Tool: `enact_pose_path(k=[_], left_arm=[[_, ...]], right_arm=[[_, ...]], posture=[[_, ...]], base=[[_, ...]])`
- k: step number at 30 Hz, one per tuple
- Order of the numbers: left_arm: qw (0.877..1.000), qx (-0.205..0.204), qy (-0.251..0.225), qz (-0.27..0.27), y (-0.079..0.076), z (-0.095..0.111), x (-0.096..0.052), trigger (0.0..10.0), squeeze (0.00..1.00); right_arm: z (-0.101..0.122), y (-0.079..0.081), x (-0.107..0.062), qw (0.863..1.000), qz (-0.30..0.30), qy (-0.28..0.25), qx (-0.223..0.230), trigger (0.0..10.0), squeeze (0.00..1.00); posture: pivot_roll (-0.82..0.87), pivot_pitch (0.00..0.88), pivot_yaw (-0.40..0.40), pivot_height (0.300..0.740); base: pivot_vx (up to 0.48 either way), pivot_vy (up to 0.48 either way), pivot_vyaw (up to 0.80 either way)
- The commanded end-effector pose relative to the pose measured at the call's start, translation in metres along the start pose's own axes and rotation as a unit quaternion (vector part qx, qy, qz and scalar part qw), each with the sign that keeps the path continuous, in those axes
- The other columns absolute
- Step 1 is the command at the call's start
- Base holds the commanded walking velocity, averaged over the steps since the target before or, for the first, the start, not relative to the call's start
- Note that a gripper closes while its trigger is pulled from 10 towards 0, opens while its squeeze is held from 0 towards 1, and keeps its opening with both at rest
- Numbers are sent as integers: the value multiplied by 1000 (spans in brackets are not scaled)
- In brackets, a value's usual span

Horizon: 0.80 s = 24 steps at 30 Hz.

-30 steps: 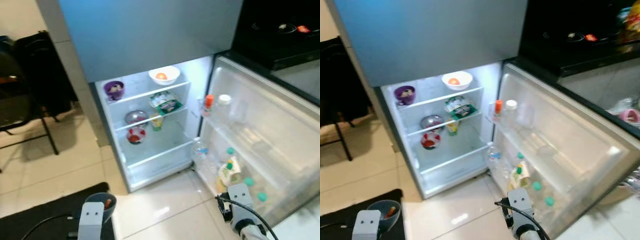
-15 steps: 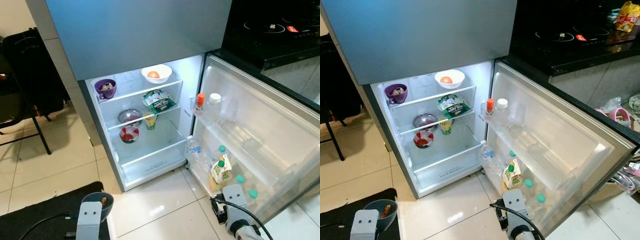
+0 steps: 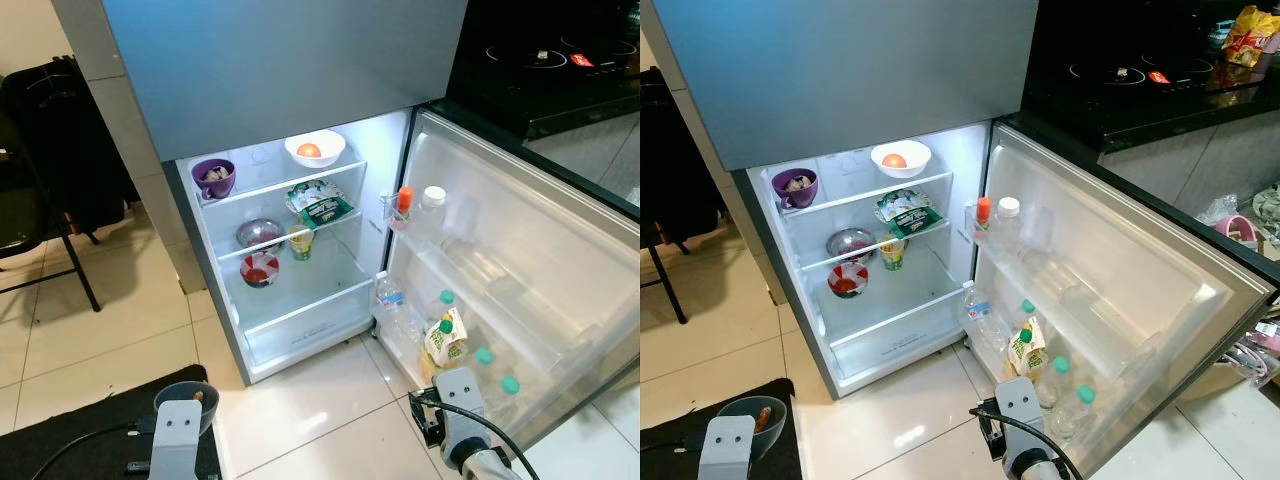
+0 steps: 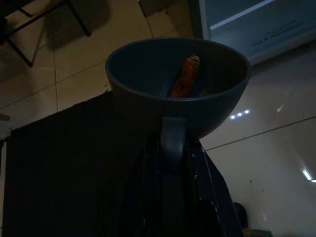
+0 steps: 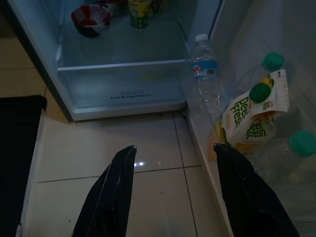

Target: Restocking fridge

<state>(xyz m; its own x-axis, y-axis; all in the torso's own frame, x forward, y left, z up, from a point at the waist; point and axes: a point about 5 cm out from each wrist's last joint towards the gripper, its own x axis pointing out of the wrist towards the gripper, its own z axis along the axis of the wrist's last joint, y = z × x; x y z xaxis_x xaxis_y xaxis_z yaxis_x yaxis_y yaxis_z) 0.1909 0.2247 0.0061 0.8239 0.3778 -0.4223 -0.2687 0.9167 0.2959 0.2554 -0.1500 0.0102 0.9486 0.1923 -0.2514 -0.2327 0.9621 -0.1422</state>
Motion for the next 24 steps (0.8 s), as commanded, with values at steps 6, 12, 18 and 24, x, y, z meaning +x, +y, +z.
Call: enact_pose_path(k=[6,12,18,24], left_arm=[[1000,7,17,17,2,-6,0,10000,0],[1000,7,16,17,2,-6,0,10000,0],[1000,9,14,17,2,-6,0,10000,0],[1000,9,13,17,2,-6,0,10000,0]], right_arm=[[-3,0,-3,1000,0,5,0,10000,0],[-4,0,-3,1000,-1,7,-3,10000,0],[-4,0,-3,1000,-2,8,-4,10000,0],[-5,0,-3,1000,-2,8,-4,10000,0]], posture=[[-77,112,7,740],[-76,112,7,740],[-77,113,6,740],[-76,113,8,740]], base=[[426,0,0],[428,0,0],[408,0,0],[404,0,0]])
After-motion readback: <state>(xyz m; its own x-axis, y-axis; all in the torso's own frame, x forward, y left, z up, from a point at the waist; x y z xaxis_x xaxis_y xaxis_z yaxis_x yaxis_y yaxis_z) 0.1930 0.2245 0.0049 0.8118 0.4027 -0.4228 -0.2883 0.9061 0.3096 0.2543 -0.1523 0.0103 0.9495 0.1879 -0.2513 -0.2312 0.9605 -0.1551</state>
